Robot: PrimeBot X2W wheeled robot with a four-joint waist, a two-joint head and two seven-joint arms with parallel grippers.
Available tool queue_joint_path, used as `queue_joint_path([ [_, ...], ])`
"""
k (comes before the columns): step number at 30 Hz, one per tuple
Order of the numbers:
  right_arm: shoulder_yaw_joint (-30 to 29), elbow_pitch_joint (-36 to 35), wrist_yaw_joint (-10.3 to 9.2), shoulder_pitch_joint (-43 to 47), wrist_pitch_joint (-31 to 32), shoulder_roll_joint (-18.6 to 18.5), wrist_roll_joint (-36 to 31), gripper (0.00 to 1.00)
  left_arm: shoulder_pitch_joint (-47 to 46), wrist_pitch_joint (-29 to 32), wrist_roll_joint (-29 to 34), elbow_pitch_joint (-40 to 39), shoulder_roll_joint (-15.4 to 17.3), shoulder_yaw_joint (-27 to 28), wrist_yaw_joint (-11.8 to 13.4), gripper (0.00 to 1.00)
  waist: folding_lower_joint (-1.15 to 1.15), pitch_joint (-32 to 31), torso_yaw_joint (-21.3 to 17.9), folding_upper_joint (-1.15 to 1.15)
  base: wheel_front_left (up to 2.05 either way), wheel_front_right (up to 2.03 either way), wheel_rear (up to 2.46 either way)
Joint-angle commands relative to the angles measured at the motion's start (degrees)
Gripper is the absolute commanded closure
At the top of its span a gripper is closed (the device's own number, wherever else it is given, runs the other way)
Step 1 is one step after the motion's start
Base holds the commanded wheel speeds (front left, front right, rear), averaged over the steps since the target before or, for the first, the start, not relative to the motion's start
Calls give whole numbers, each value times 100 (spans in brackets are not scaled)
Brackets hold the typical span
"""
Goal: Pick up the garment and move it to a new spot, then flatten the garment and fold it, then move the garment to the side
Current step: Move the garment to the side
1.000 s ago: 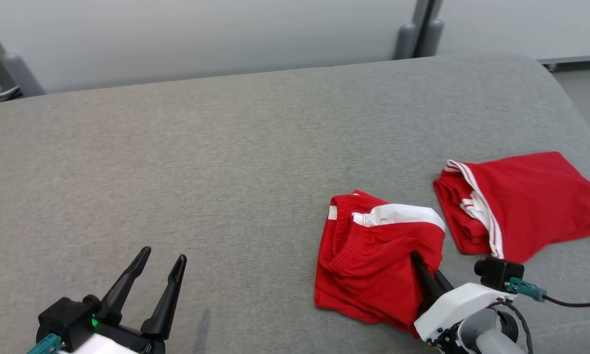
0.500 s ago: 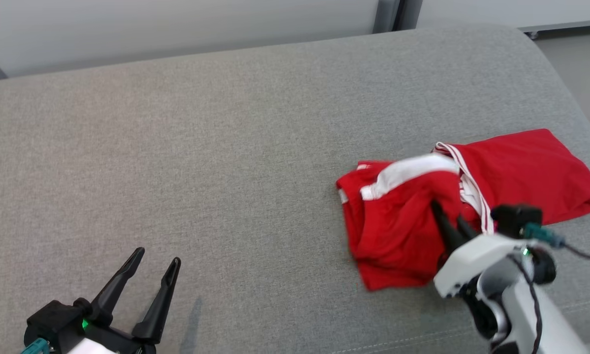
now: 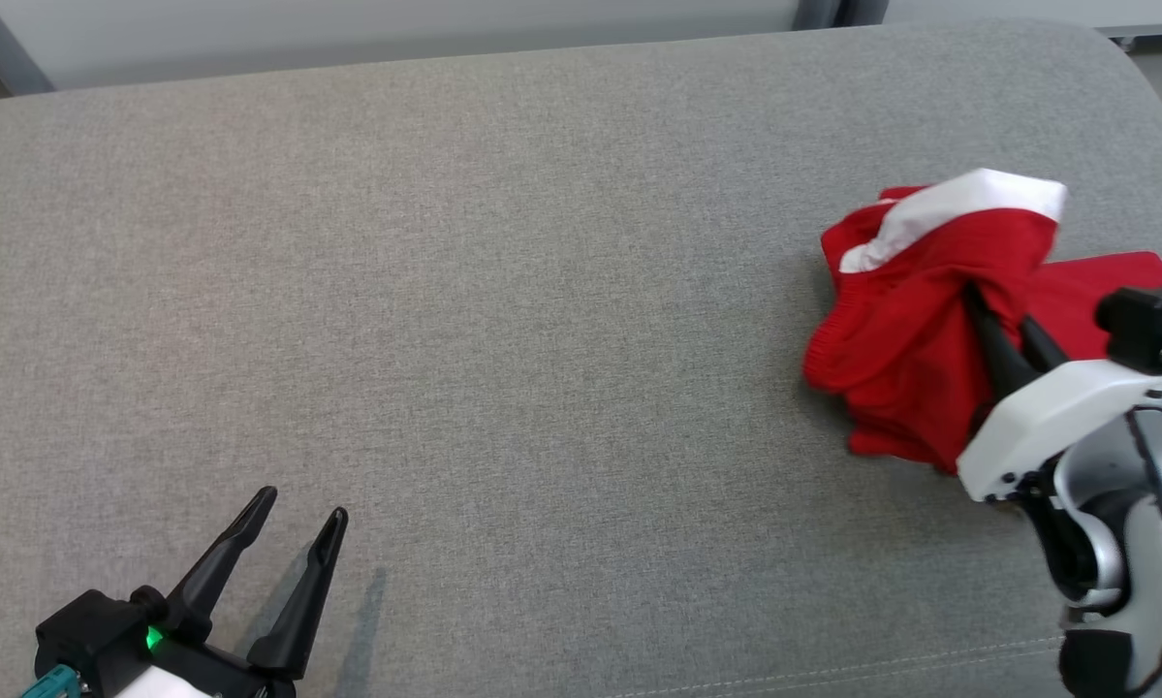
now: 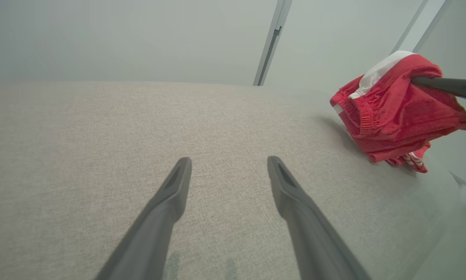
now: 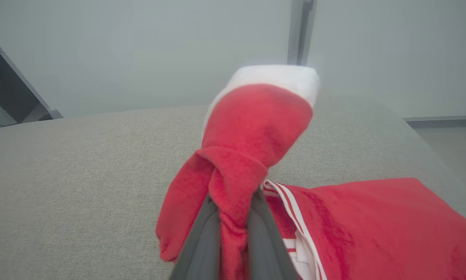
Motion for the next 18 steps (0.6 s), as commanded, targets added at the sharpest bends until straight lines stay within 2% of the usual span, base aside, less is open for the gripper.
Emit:
queue_joint_path([
  [1,34,-270,41,-15,60,-18,-54,100,-101,-59,-32,-142,163,204,0,0,0,15,15,0,0,0,0],
  [8,-512,-609,41,-113,334,-18,-108,100,-114,-59,-60,-144,286,157,0,0,0,127,64,0,0,0,0],
  [12,-657,-450,41,-357,191,-18,-3,100,-127,-59,-55,-154,392,78,0,0,0,220,119,0,0,0,0],
  [18,-1021,20,41,-1024,-372,-18,236,100,-190,-59,-67,-184,559,-53,0,0,0,419,294,0,0,0,0],
])
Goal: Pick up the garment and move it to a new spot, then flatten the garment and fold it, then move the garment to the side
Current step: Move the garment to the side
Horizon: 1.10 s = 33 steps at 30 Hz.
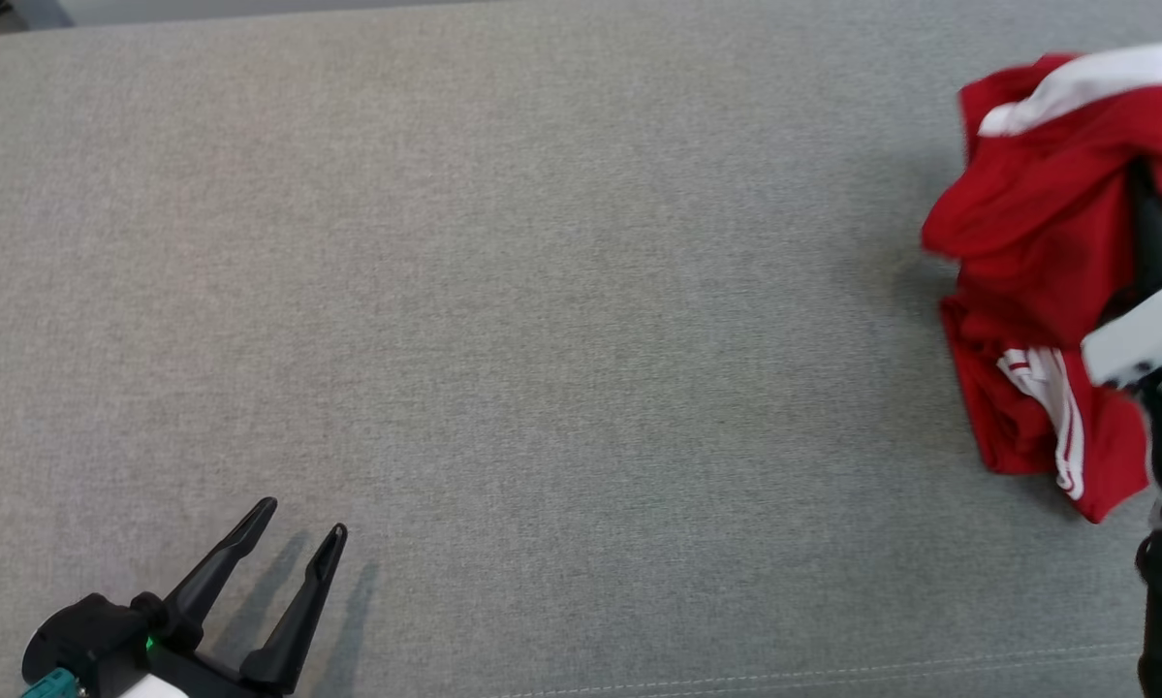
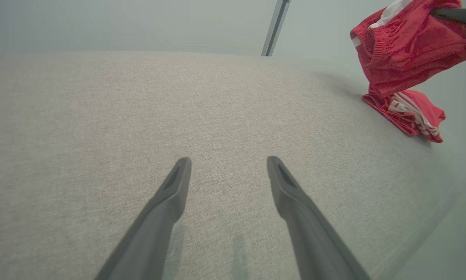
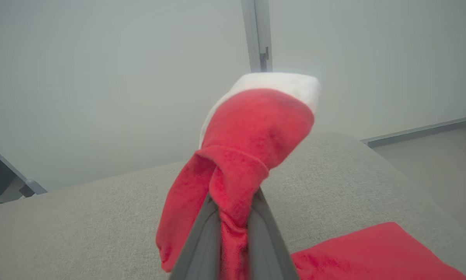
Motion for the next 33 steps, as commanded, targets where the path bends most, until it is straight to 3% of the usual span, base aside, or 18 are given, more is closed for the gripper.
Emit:
queue_joint_path([
  [1,-64,-1,41,-361,-217,-38,146,100,-204,-59,-62,-145,204,169,0,0,0,107,108,0,0,0,0],
  [7,-599,357,41,-393,-666,-38,319,100,-214,-59,-122,-182,280,211,0,0,0,222,189,0,0,0,0],
  [17,-1160,797,41,766,-1307,-38,935,100,-93,-59,-43,-328,357,304,0,0,0,258,-117,0,0,0,0],
  [18,-1150,908,41,827,-1367,-38,974,46,-95,-59,-29,-346,372,318,0,0,0,269,-140,0,0,0,0],
  [19,-1119,1004,41,877,-1434,-38,977,0,-97,-59,-23,-356,383,327,0,0,0,276,-156,0,0,0,0],
  [25,-909,1366,41,943,-1787,-38,1064,0,-99,-59,-12,-336,416,297,0,0,0,214,-183,0,0,0,0],
  [33,-1165,801,41,1577,-1763,-38,665,0,-132,-59,21,-82,122,313,0,0,0,-218,-157,0,0,0,0],
])
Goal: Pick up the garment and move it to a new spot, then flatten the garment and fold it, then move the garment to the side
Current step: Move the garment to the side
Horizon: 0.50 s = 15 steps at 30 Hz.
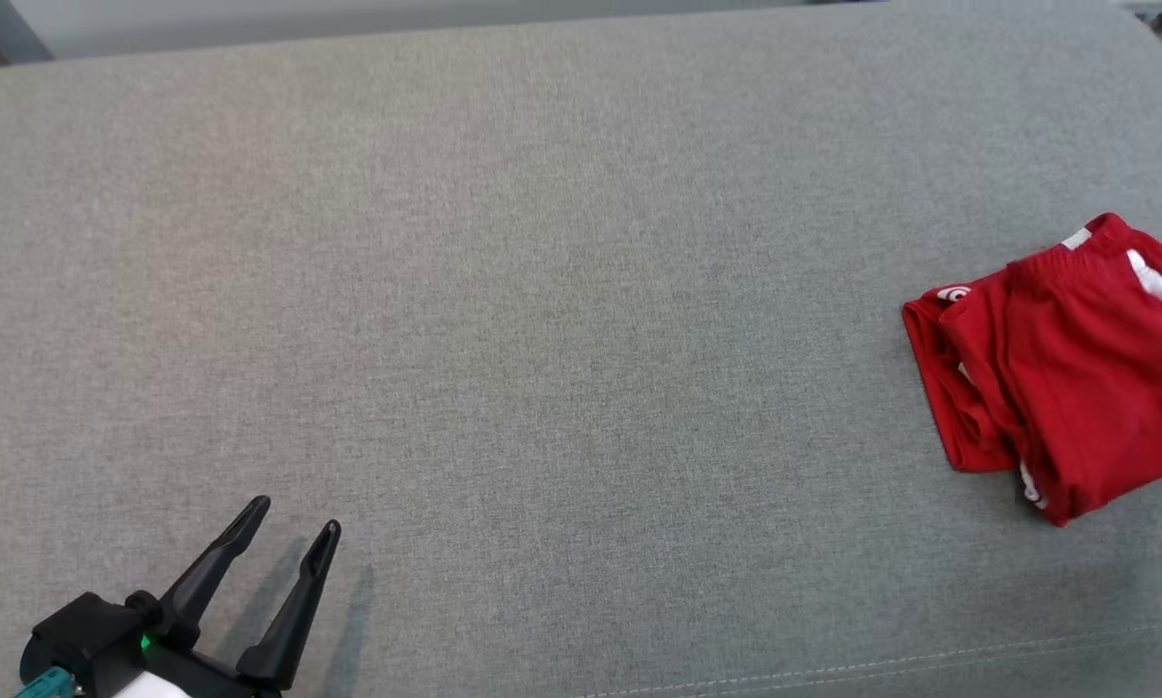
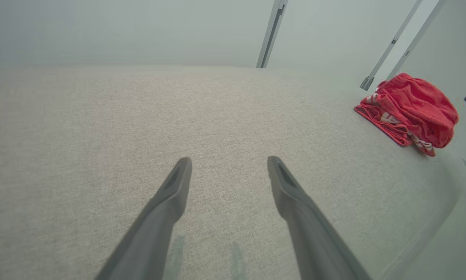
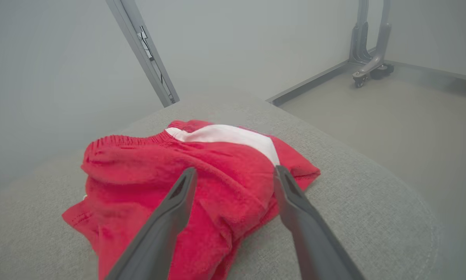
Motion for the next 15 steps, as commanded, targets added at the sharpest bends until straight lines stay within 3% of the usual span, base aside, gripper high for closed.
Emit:
queue_joint_path([
  [1,61,-306,42,109,44,-95,-28,0,-136,-59,54,-54,75,248,0,0,0,-167,1,0,0,0,0],
  [6,127,-955,42,390,187,-95,-225,0,-164,-59,119,174,-169,329,0,0,0,-447,-14,0,0,0,0],
  [15,917,-1821,42,419,336,-95,-561,0,-245,-59,235,528,-504,593,0,0,0,-766,166,0,0,0,0],
])
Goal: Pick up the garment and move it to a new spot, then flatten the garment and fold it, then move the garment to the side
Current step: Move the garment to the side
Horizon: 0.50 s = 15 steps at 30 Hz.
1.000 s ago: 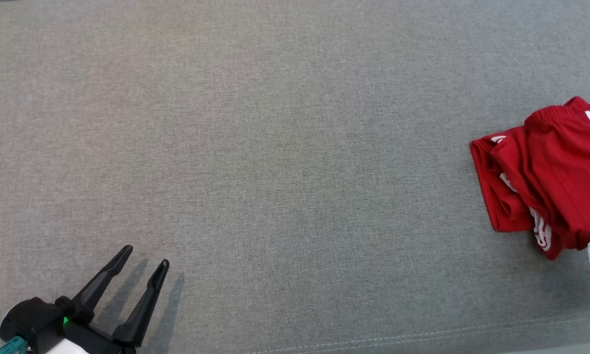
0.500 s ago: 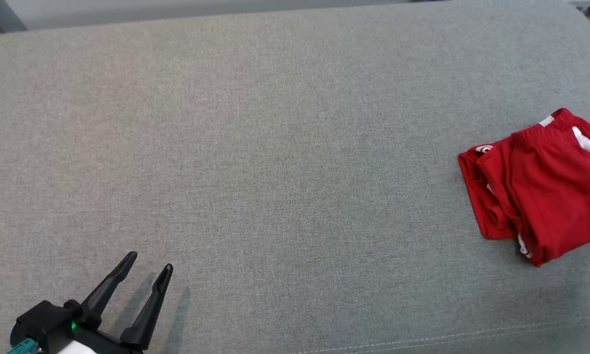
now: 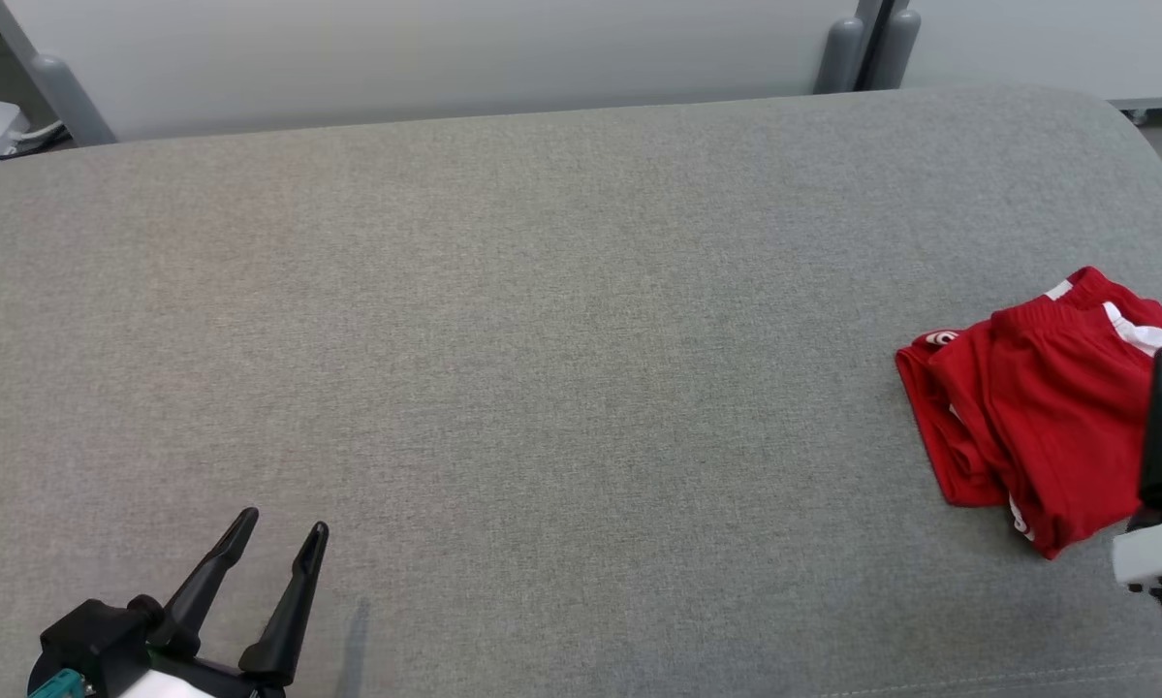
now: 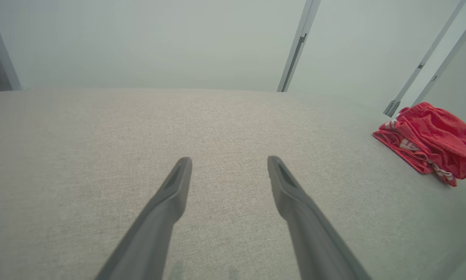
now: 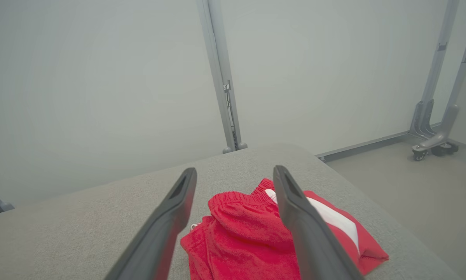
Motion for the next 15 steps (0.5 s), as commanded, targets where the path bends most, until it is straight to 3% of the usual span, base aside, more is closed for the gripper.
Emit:
queue_joint_path([
  [1,263,-249,42,-98,6,-90,-91,0,-258,-59,87,-45,95,305,0,0,0,-84,103,0,0,0,0],
  [15,1209,-160,42,-90,-230,-90,-483,0,-334,-59,344,435,-256,937,0,0,0,-434,659,0,0,0,0],
])
